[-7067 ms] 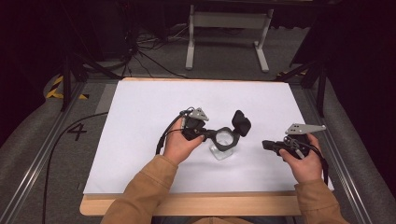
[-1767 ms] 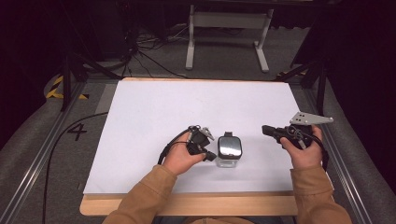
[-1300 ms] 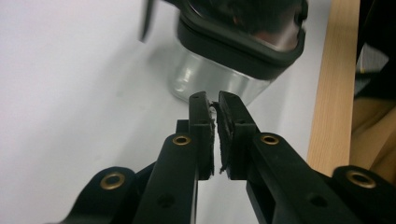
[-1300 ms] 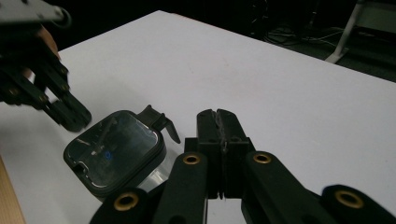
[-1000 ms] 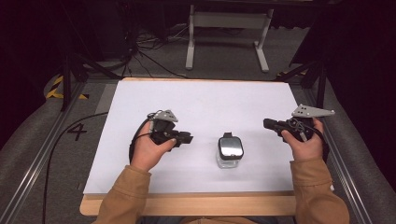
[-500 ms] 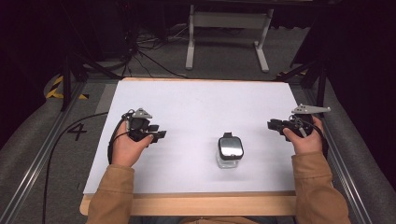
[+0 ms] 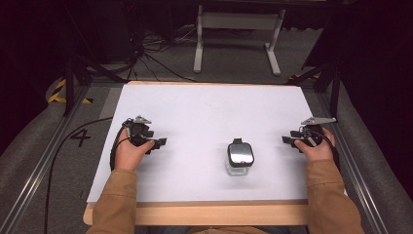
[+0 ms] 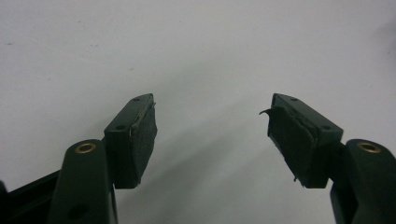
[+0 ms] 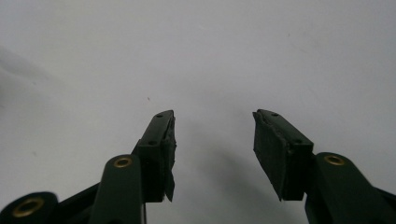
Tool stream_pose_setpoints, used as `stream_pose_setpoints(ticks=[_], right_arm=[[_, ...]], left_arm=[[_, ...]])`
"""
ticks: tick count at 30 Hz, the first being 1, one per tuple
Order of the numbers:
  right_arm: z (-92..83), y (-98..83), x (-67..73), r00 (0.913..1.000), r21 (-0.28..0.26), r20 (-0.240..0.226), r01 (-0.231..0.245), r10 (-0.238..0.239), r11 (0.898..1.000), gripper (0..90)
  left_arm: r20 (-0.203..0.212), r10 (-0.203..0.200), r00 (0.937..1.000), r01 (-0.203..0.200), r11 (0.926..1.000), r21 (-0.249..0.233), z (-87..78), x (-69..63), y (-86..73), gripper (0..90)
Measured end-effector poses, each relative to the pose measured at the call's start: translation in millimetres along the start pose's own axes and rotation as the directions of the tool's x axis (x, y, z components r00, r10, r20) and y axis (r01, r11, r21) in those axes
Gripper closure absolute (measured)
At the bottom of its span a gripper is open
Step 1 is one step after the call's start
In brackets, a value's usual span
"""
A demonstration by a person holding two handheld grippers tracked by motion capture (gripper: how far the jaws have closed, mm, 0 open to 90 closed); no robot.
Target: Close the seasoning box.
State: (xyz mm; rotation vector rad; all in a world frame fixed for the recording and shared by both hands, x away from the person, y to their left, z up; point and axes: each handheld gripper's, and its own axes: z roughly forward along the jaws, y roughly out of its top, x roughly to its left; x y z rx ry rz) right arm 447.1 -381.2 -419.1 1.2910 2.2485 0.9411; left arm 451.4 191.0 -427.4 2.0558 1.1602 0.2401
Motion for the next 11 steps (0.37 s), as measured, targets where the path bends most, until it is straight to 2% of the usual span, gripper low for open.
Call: stream_pose_setpoints(ticks=[3,6,7,9,11], right_arm=[[7.9,-4.3,2.3,0.9991,0.015,0.036,0.021,-0.022,1.000,48.5],[12.3,-4.6,8.4,0.9980,-0.011,0.047,0.043,-0.042,0.999,48.2],[11.5,-4.2,9.5,0.9982,-0.021,0.042,0.044,-0.044,0.999,47.3],[7.9,-4.1,9.9,0.9997,-0.039,0.016,0.019,-0.018,0.999,46.7],[5.5,-5.0,8.6,0.9999,-0.043,0.012,0.011,-0.011,0.999,46.4]], left_arm=[[0.005,-0.015,0.9999,0.015,0.9998,-0.008,-0.9,-1.0,2.0,31.0],[0.004,-0.017,0.9998,0.017,0.9997,-0.020,-0.4,-1.1,3.5,30.3],[0.005,-0.019,0.9998,0.019,0.9997,-0.018,-0.2,-1.3,4.1,30.2],[0.004,-0.021,0.9998,0.021,0.9996,-0.021,0.9,-1.4,5.4,30.2],[0.008,-0.017,0.9998,0.017,0.9996,-0.021,1.4,-1.4,6.3,29.8]])
